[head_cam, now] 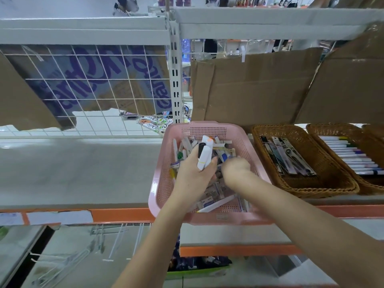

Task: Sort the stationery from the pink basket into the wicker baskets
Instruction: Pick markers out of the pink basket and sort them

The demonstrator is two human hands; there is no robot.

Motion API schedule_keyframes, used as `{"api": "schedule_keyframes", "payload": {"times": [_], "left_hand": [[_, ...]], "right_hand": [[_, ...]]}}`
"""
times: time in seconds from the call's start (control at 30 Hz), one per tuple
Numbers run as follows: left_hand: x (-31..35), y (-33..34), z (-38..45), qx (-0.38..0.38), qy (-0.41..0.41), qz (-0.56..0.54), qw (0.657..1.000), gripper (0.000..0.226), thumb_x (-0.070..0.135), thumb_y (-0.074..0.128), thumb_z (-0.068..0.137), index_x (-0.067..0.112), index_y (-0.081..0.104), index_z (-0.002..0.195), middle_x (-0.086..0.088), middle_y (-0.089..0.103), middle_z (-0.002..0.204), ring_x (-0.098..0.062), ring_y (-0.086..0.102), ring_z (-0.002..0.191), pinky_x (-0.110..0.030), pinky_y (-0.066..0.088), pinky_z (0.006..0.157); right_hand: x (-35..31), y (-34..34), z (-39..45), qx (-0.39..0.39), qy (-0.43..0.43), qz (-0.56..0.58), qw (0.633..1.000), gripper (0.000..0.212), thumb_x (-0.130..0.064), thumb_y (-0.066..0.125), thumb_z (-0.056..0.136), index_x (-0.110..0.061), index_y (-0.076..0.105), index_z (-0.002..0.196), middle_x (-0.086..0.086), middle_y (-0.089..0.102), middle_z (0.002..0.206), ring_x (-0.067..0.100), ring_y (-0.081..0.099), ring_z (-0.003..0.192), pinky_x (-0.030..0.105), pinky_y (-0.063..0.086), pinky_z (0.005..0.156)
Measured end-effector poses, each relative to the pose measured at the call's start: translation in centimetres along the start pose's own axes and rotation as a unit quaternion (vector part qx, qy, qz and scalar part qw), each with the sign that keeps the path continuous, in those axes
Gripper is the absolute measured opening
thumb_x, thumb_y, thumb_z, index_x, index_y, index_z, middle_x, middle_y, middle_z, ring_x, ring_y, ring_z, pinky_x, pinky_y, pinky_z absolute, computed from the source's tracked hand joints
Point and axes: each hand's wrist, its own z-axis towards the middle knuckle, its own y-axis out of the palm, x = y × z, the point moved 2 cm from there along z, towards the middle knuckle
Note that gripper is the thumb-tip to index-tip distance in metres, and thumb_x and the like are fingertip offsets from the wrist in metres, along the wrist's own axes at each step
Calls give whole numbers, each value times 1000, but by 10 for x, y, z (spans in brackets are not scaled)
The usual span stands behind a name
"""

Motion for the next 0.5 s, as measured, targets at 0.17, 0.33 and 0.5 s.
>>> {"api": "schedule_keyframes", "payload": {"times": [0.17,0.33,0.5], "left_hand": [[-6,0,4,13,4,41,999,27,22,58,88,35,45,69,11,48,57,-8,38,50,-18,35,48],[-7,-1,3,9,14,38,999,34,22,58,88,40,44,63,13,45,55,-6,35,49,-18,34,48],[-5,-1,2,4,12,28,1000,34,20,58,88,39,45,63,12,45,56,-6,35,49,-18,33,46]], "right_hand": [[-1,2,0,-42,1,0,999,59,-11,46,97,-5,19,149,13,16,157,28,14,145,37,22,114],[7,-8,-7,-16,40,27,999,49,-8,51,91,-4,40,139,15,41,143,27,47,126,31,46,92],[4,-13,-9,7,42,-7,999,53,-4,51,89,0,36,140,19,38,144,28,48,125,26,46,79]]}}
